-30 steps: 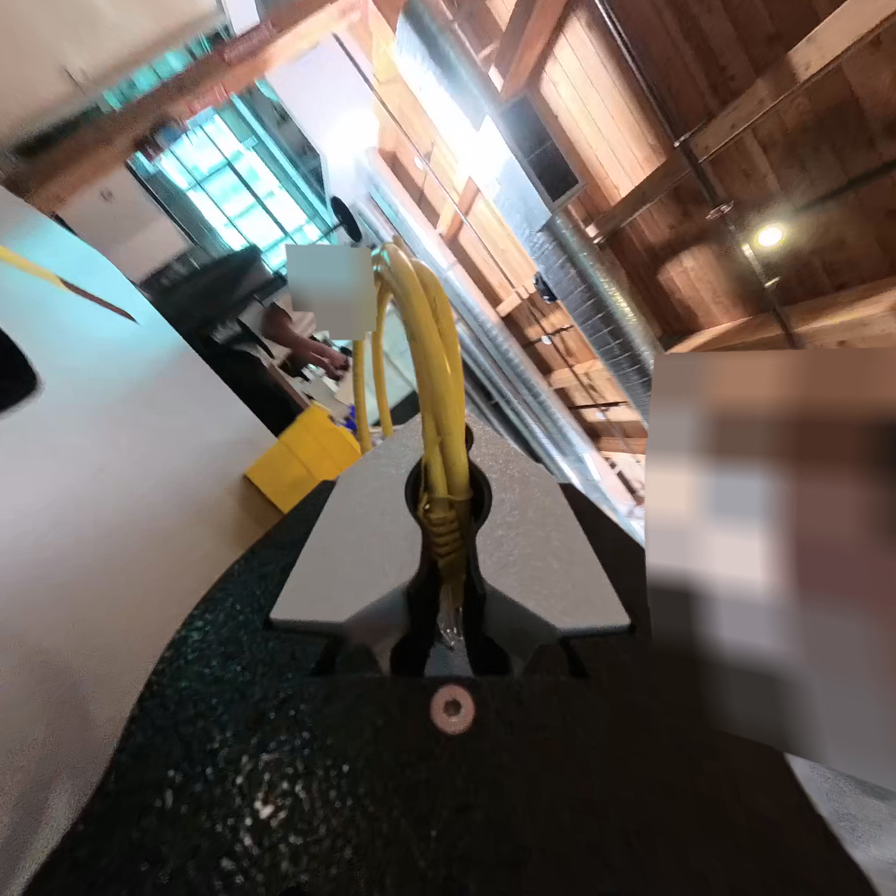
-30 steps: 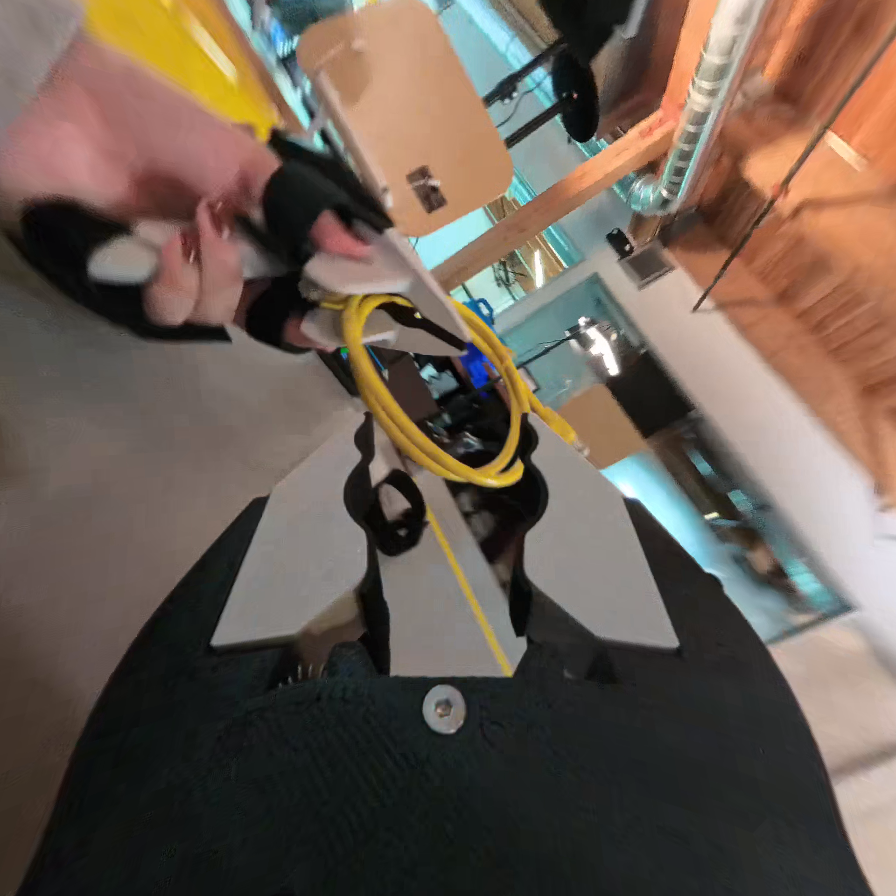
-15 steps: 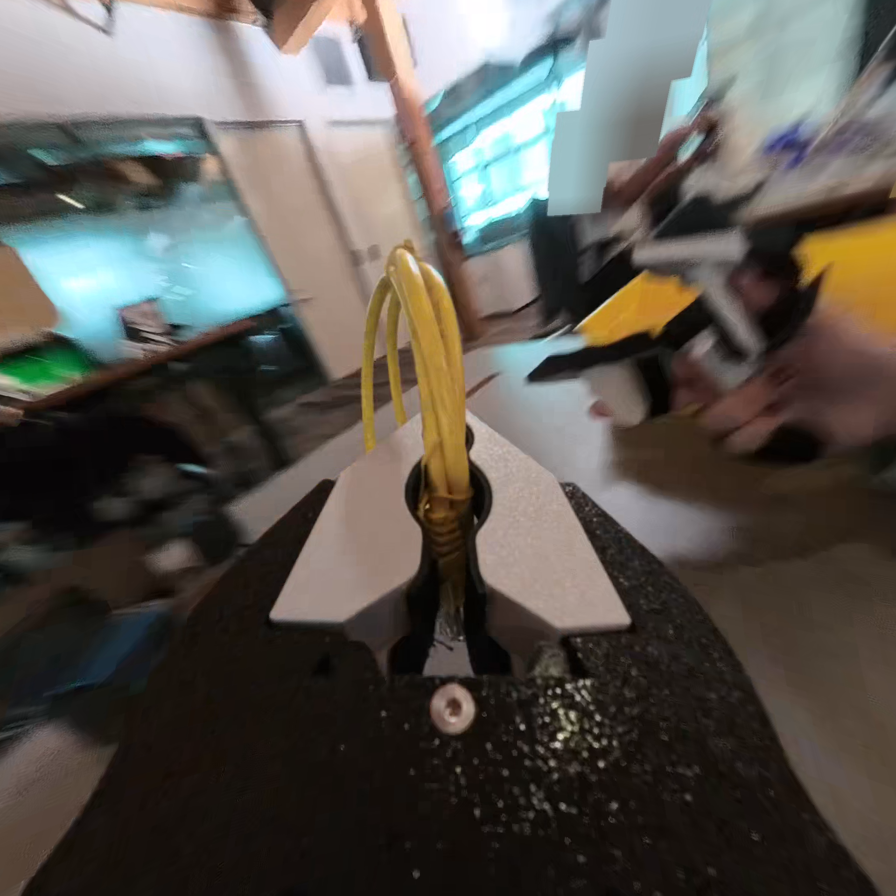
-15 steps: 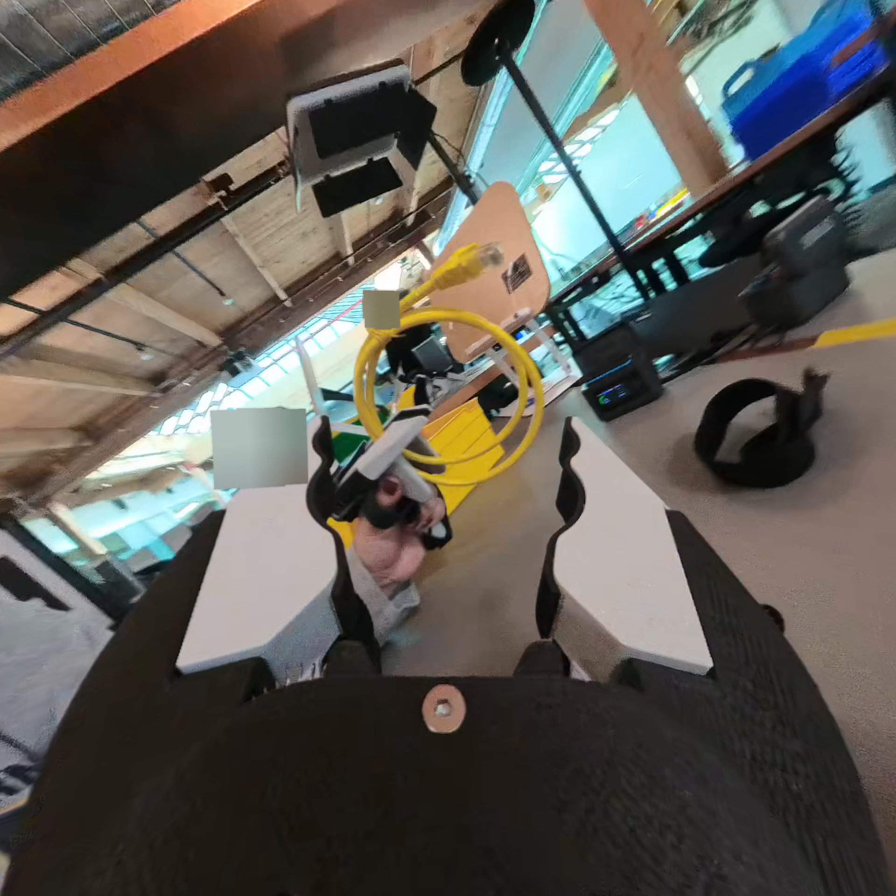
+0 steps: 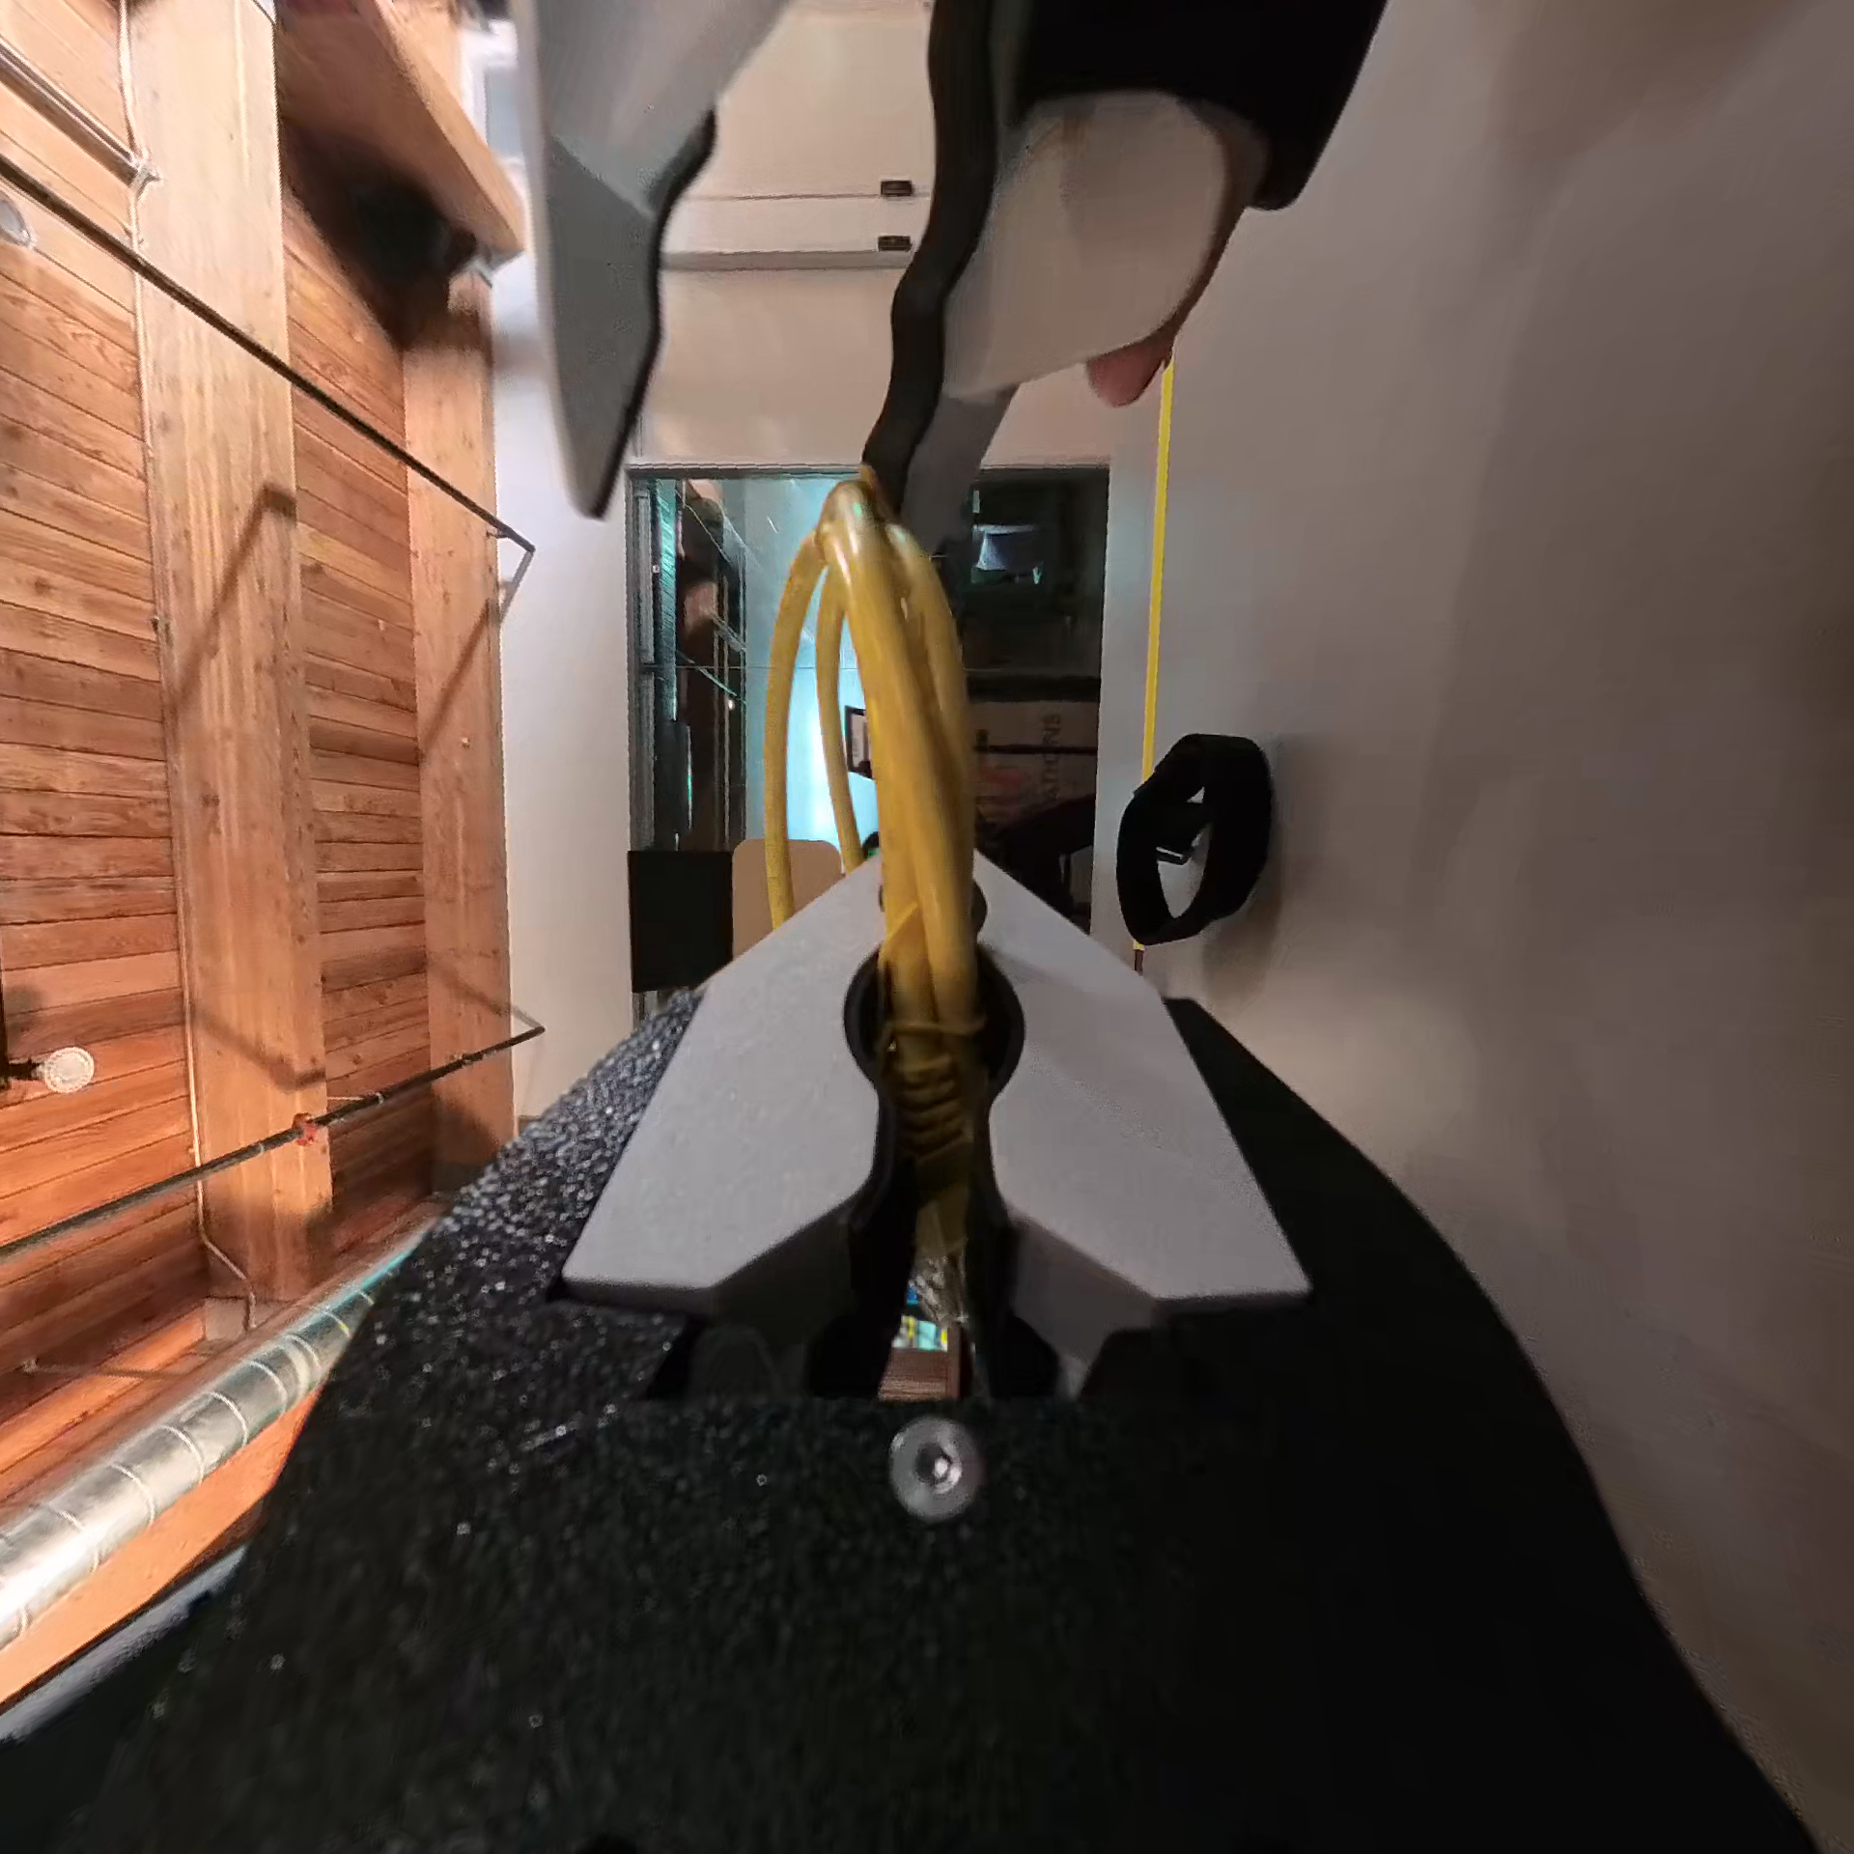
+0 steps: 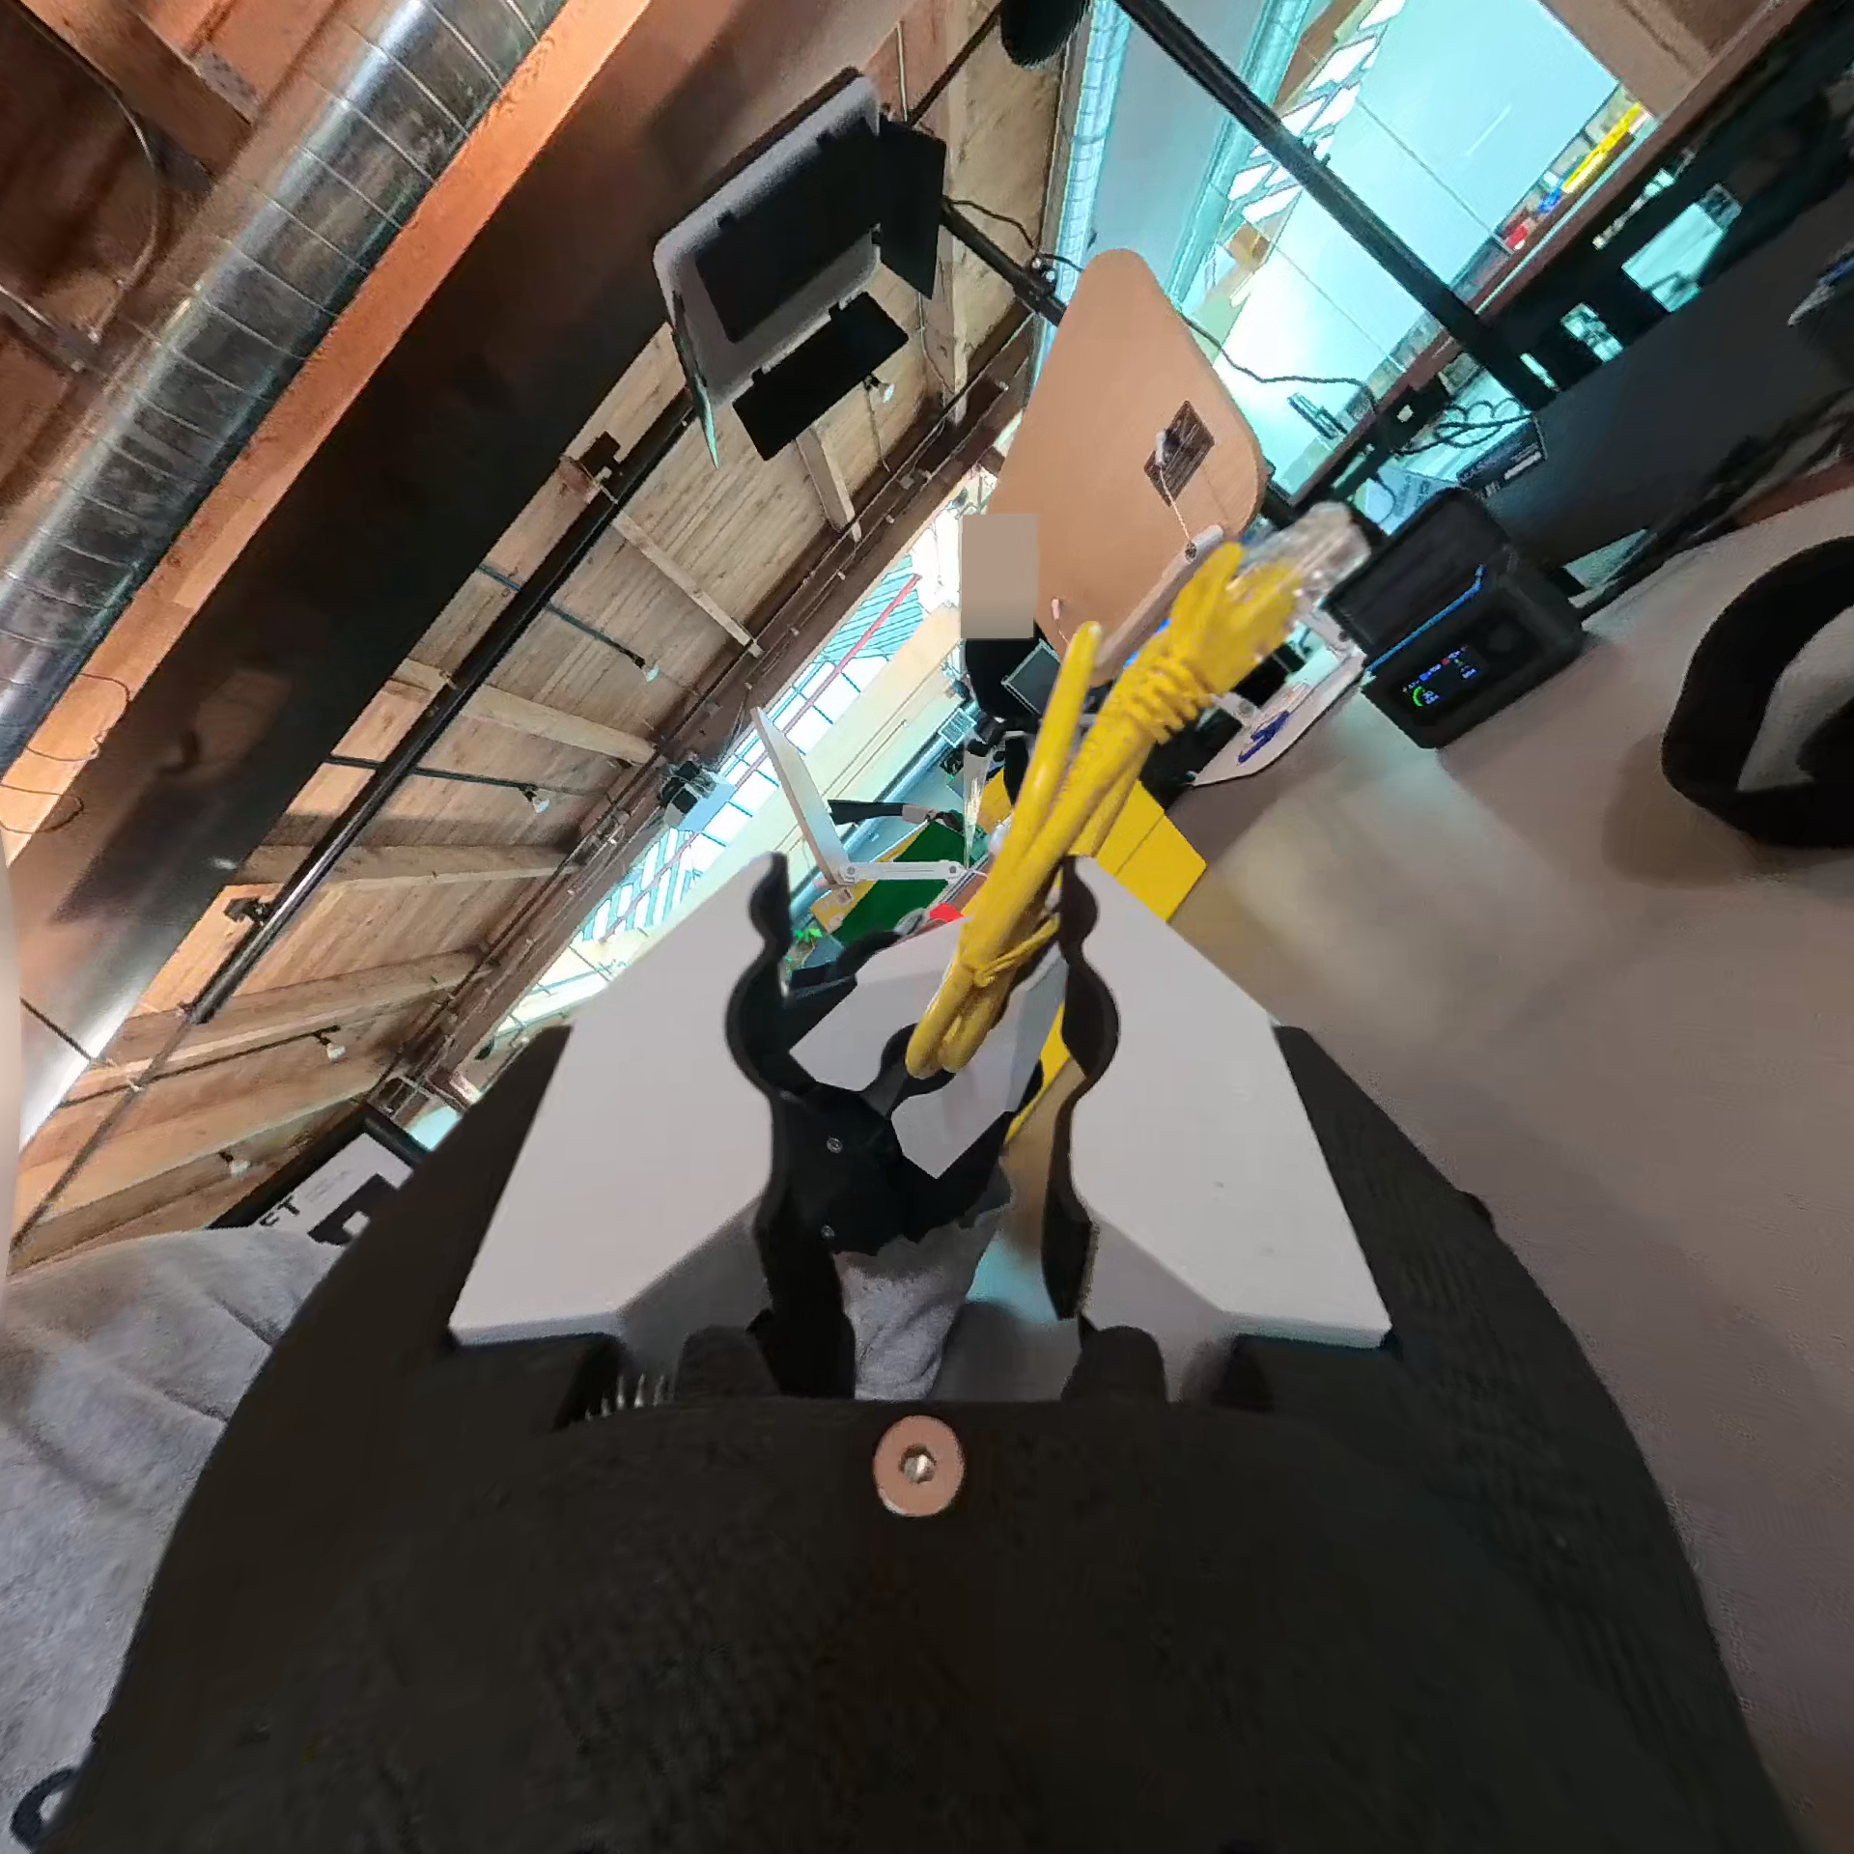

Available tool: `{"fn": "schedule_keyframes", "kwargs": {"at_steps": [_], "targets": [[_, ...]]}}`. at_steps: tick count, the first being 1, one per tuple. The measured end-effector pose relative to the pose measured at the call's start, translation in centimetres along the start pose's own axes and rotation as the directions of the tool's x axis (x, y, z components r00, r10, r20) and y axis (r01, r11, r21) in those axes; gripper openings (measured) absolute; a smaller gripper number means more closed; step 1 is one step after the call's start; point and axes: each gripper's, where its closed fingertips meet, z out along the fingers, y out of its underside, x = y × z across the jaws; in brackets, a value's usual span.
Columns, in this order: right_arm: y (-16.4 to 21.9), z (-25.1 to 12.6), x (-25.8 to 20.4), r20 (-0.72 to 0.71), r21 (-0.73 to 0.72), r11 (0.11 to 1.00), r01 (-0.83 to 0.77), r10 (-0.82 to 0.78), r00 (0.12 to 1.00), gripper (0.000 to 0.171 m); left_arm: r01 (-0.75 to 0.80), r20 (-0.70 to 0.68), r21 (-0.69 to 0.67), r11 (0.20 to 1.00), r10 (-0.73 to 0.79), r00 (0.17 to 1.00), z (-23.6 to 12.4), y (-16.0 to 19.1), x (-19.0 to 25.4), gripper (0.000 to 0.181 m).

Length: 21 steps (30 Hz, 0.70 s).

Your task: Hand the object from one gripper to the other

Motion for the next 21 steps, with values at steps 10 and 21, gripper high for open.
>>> {"fn": "schedule_keyframes", "kwargs": {"at_steps": [10,21], "targets": [[0.3,-0.4,1.5,-0.069,0.000,1.000,0.027,-0.027,0.997,0.011,0.006,-0.045,0.033,0.999,-0.004,0.999,-0.2,-0.2,0.7,0.002],[1.3,0.5,1.2,-0.166,-0.097,0.932,0.349,-0.360,0.918,0.010,0.337,-0.182,-0.036,0.941,-0.338,0.923,-0.5,4.4,2.2,0.064]]}}
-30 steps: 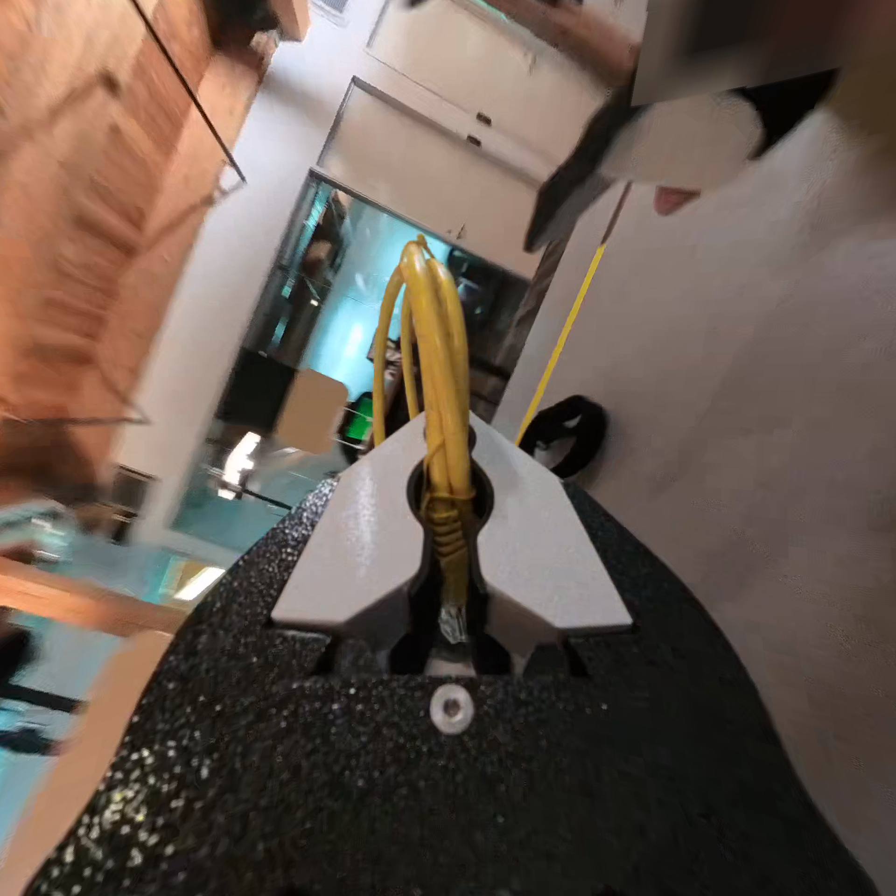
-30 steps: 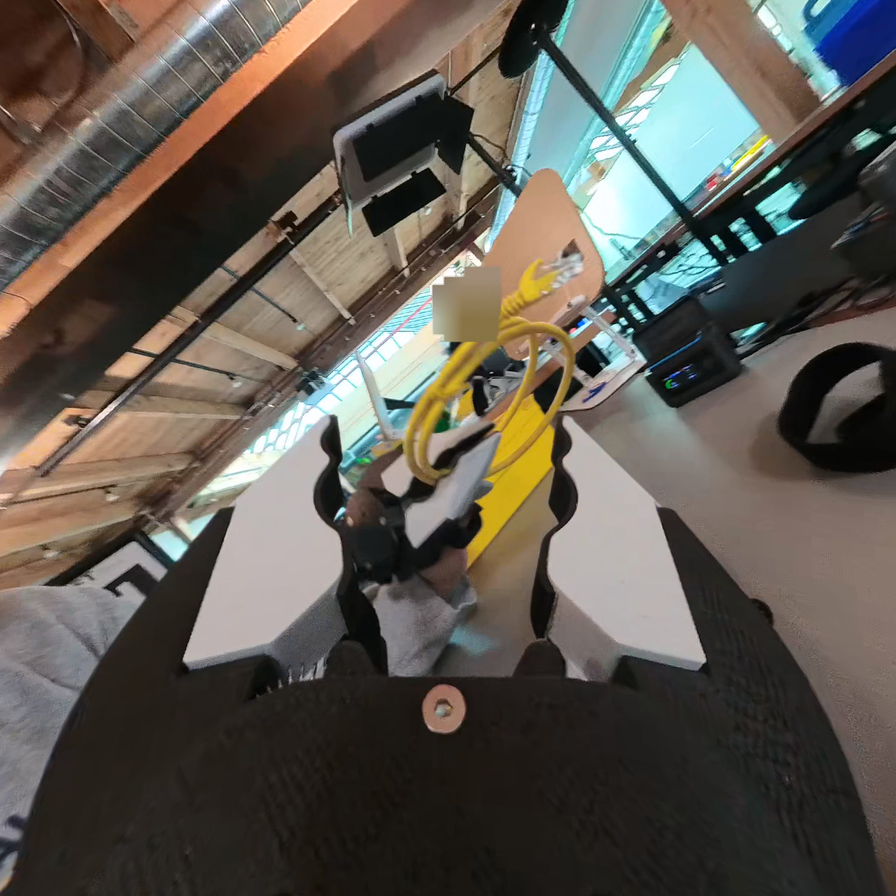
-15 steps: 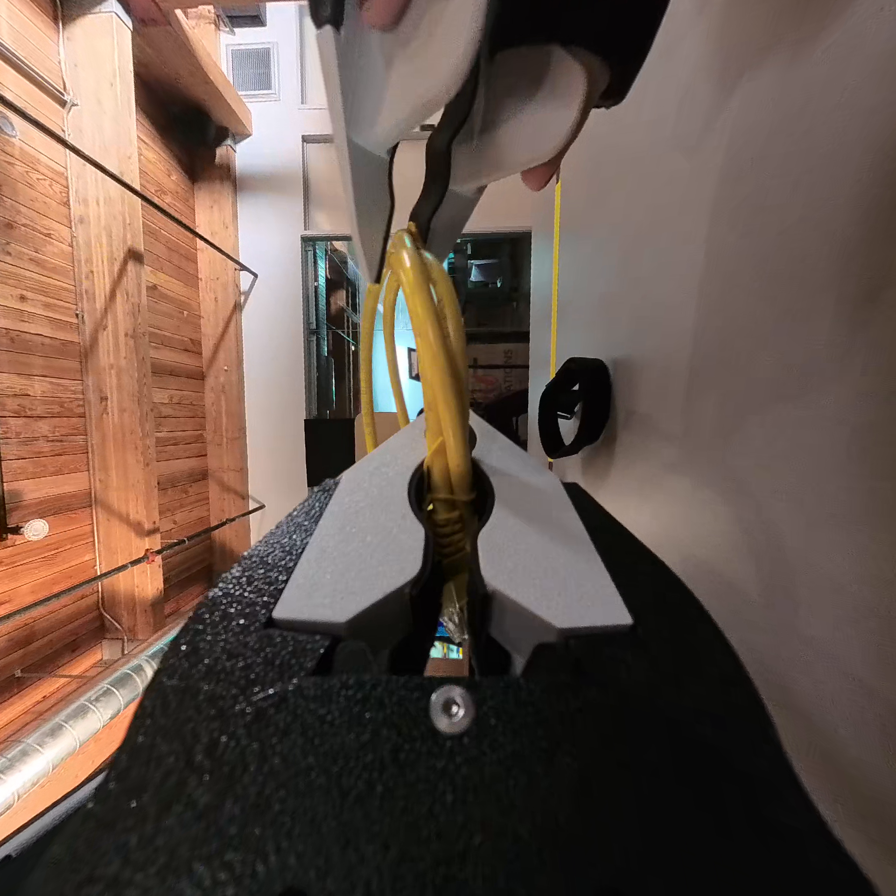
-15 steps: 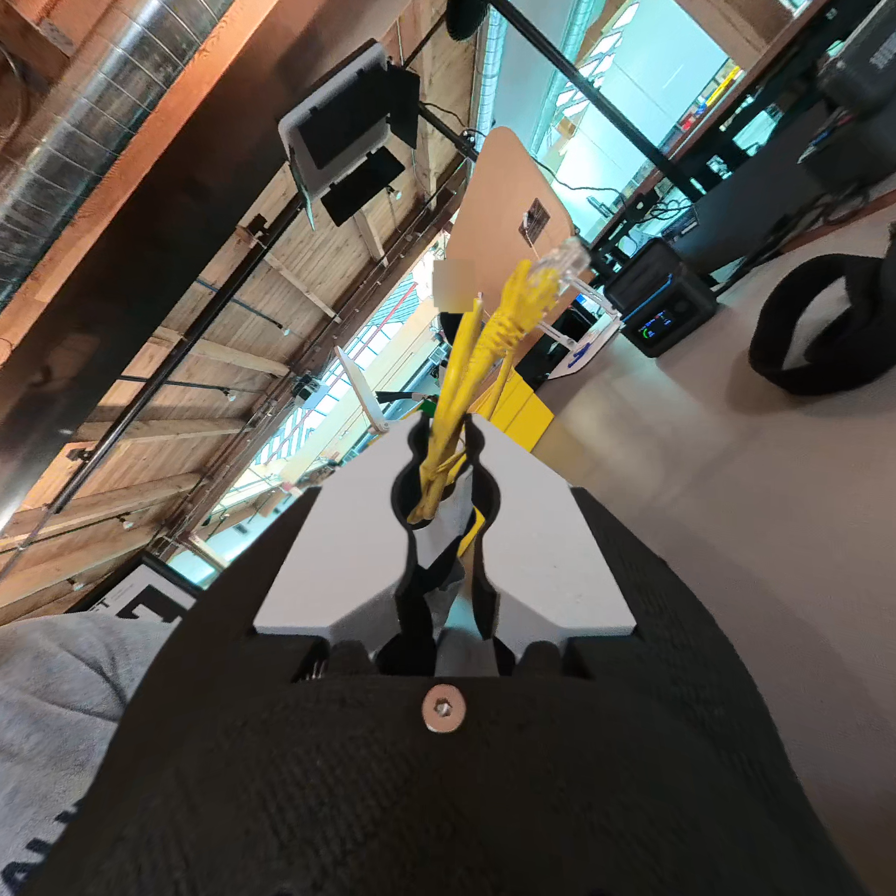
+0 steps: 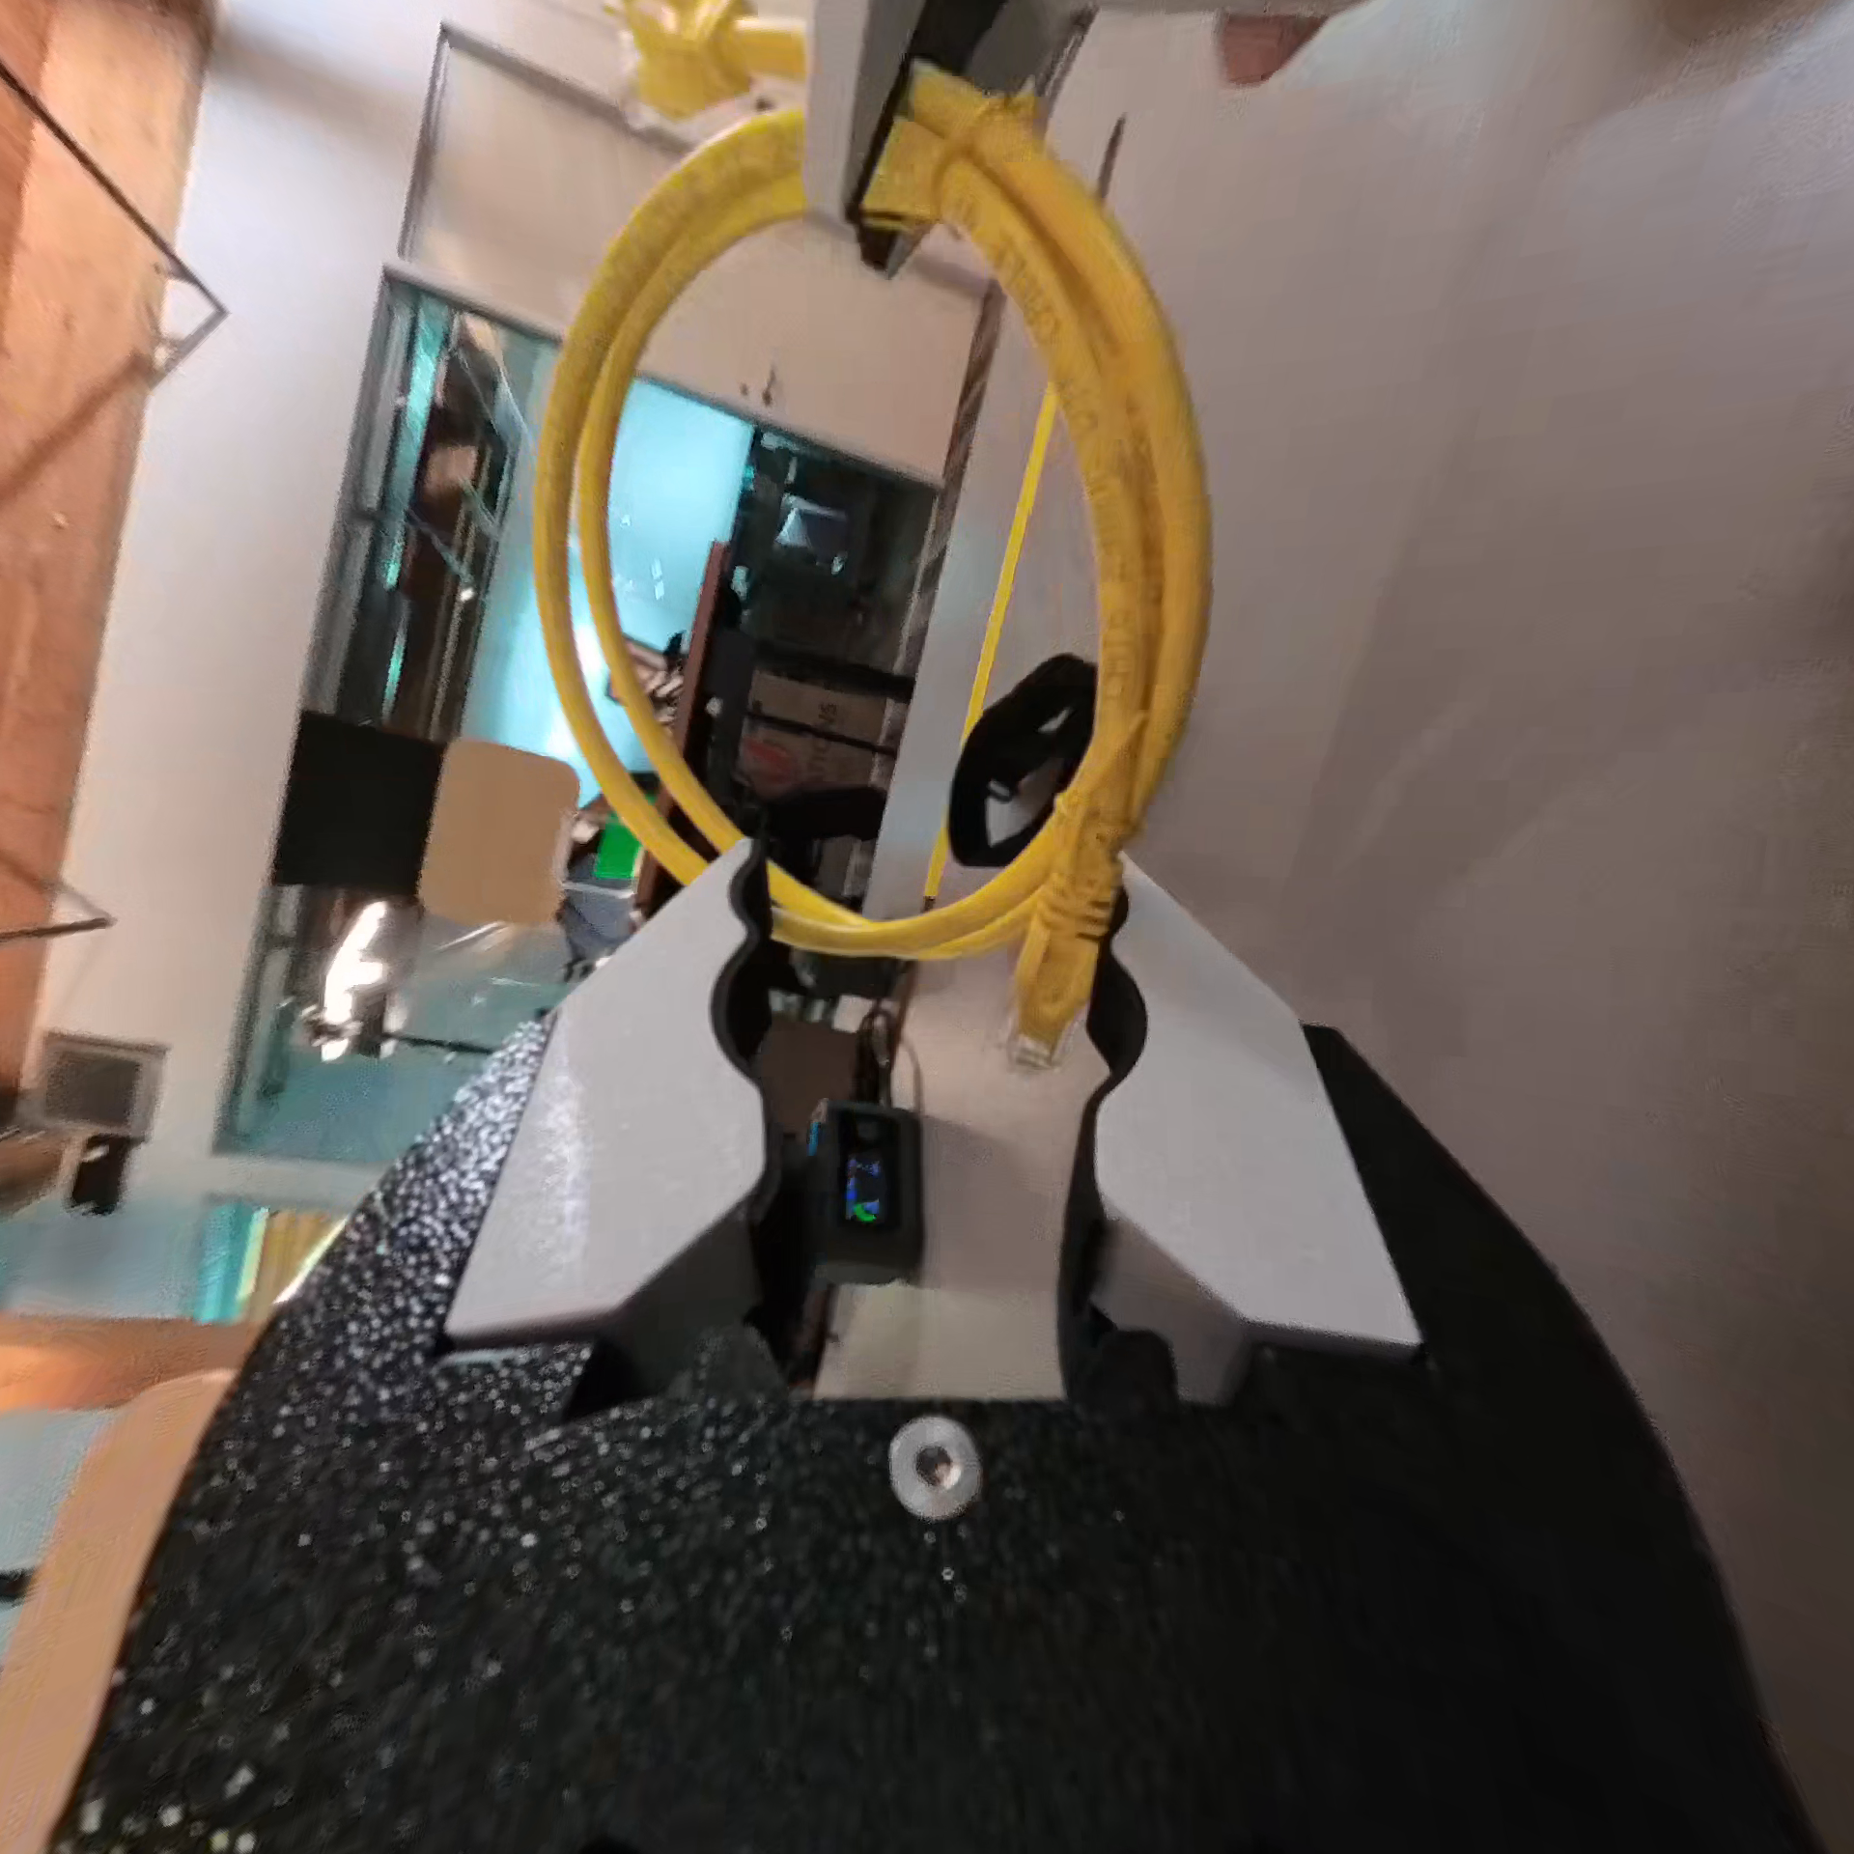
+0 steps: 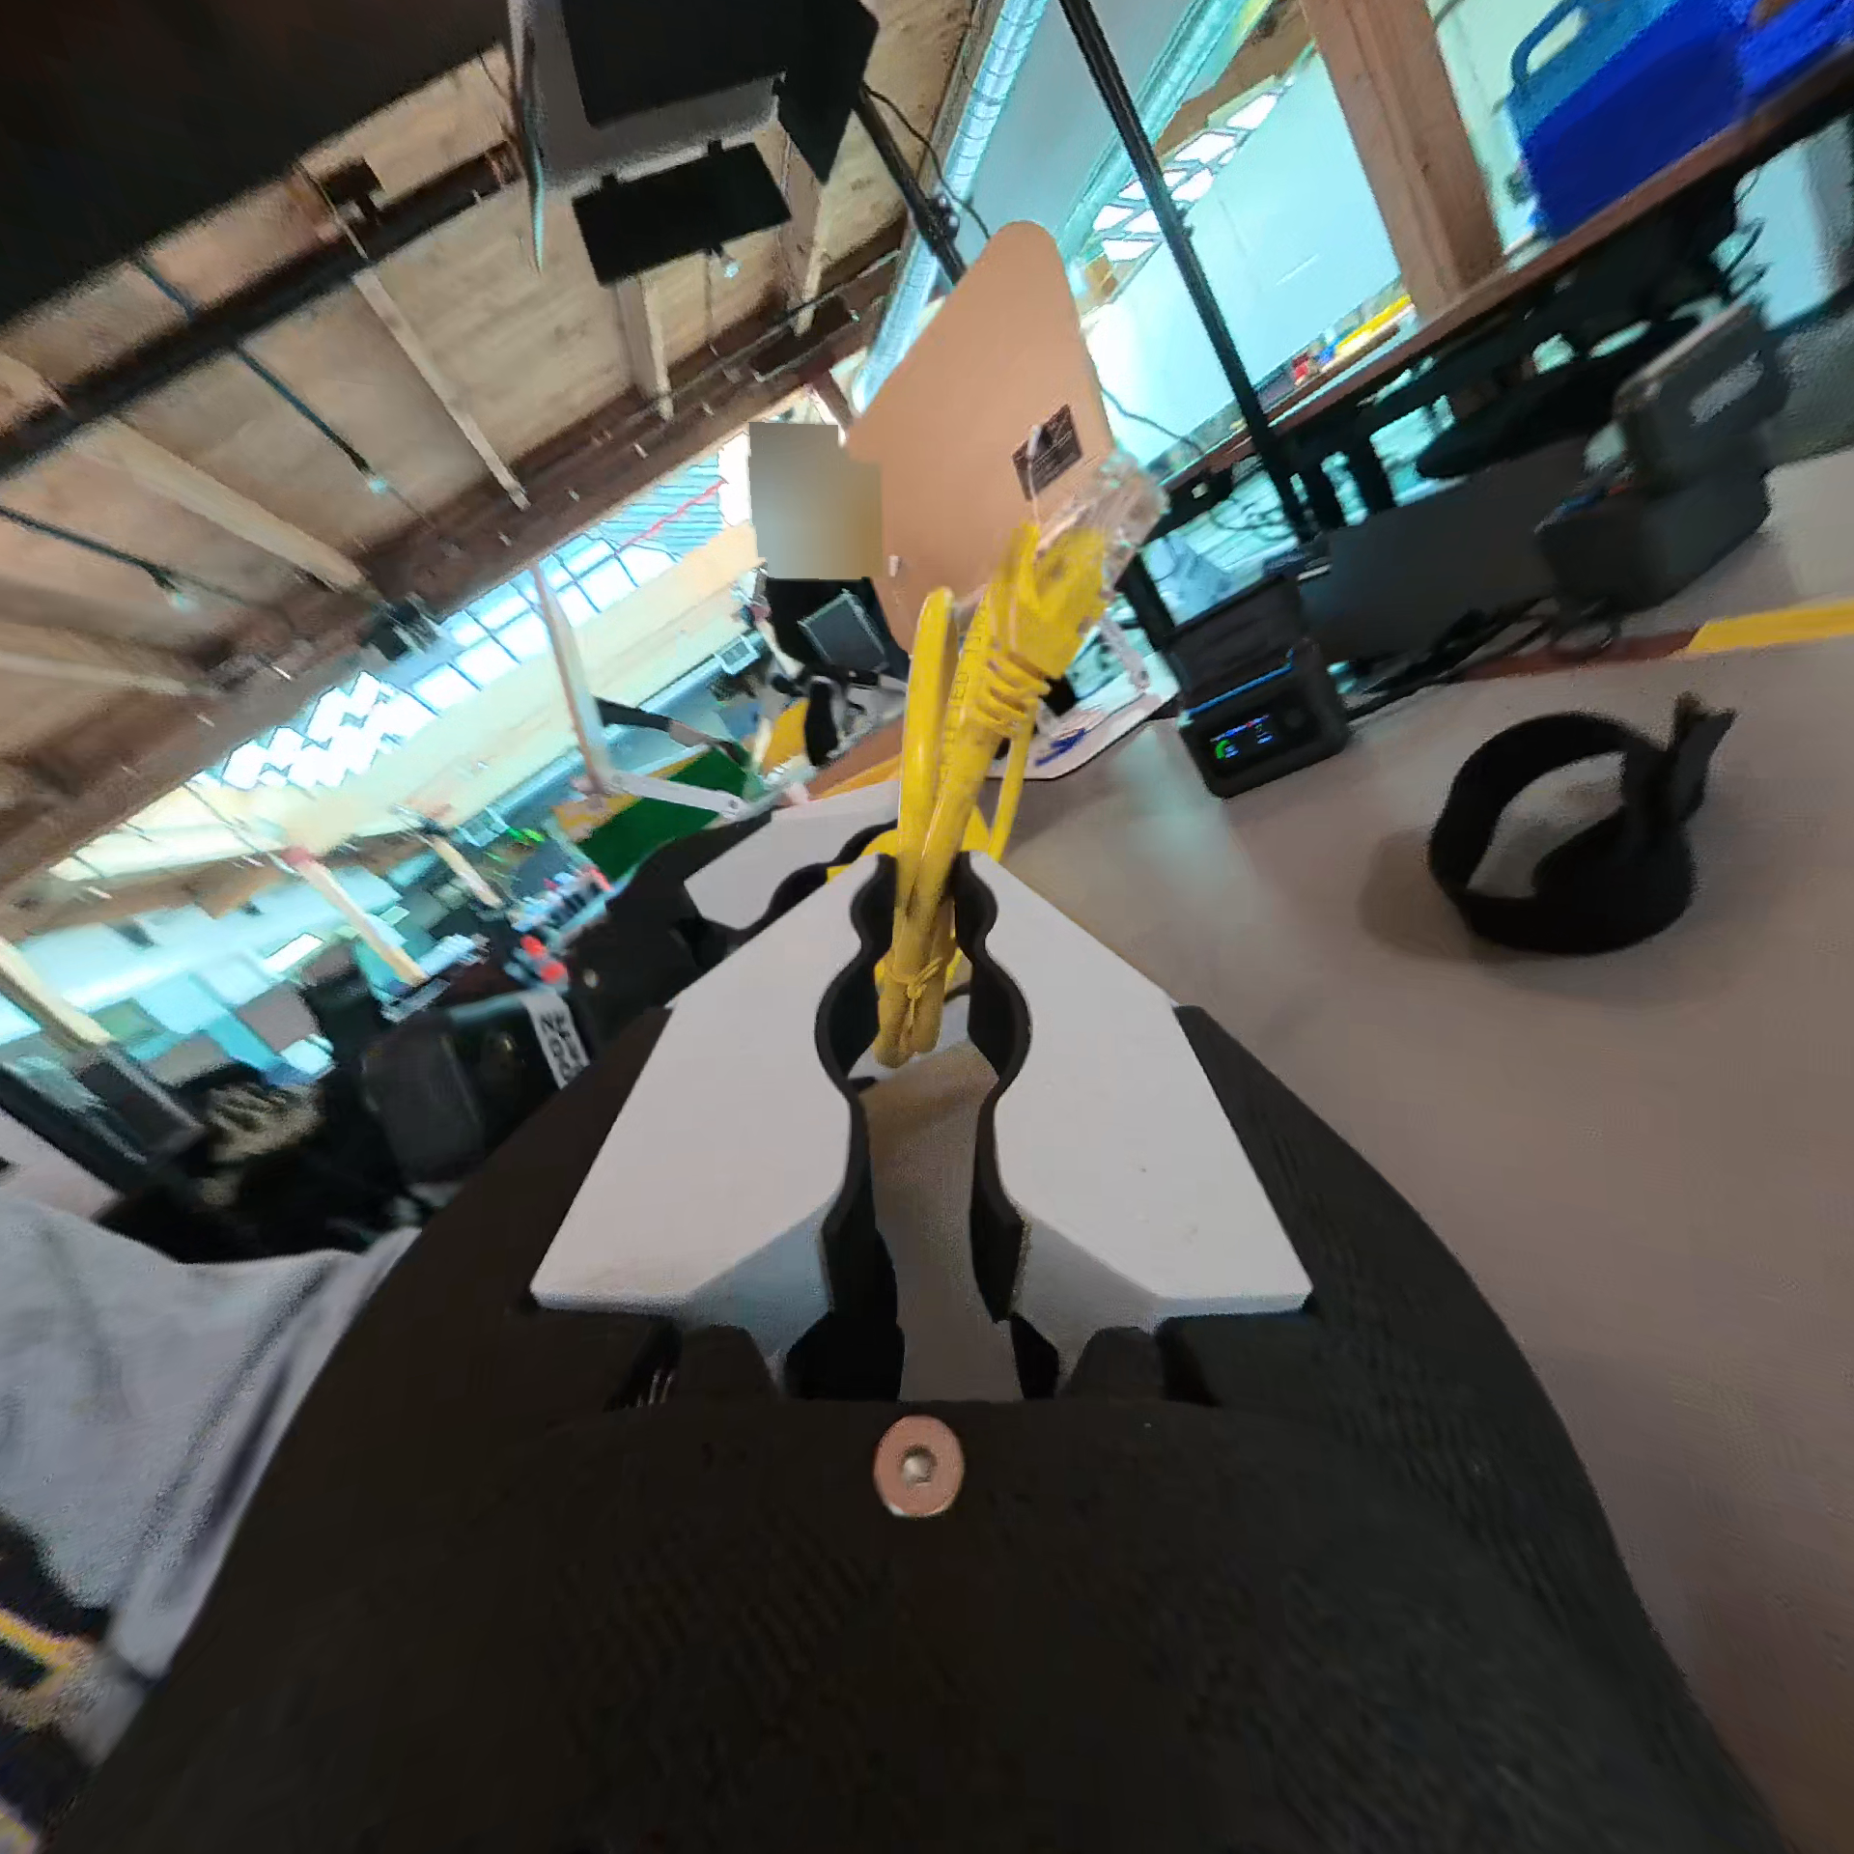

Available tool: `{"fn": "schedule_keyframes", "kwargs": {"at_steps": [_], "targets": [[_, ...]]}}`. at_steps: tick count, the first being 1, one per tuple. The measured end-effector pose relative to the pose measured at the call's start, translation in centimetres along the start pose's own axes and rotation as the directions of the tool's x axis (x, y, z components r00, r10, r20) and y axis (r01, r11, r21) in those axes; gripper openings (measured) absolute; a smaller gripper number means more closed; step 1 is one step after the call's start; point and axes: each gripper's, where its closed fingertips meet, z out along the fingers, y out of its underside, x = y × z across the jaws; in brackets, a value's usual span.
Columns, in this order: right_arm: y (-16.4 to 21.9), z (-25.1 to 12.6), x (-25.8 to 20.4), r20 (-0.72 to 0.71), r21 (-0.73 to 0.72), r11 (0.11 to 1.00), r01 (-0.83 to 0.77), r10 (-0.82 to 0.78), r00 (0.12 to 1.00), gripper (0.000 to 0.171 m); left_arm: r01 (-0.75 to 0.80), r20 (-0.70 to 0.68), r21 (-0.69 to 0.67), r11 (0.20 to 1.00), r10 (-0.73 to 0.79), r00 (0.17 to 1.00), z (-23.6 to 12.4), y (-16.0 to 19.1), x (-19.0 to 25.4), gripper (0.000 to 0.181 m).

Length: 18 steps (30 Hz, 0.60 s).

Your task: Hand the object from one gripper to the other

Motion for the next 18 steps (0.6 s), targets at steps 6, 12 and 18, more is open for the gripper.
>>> {"fn": "schedule_keyframes", "kwargs": {"at_steps": [6,12,18], "targets": [[-0.2,0.5,-1.7,-0.038,0.014,0.969,0.248,-0.247,0.968,0.010,-0.023,0.074,0.042,0.999,0.020,0.997,-0.2,-0.2,-0.6,0.066],[-3.8,-1.8,-0.8,-0.134,0.201,0.950,0.238,-0.214,0.968,0.010,-0.061,0.223,0.093,0.994,0.038,0.974,-1.3,-0.7,-2.4,0.084],[-4.1,-2.0,-0.6,-0.280,0.123,0.877,0.464,-0.418,0.864,0.010,0.233,0.289,-0.049,0.971,-0.209,0.934,-0.1,3.9,-3.9,0.079]]}}
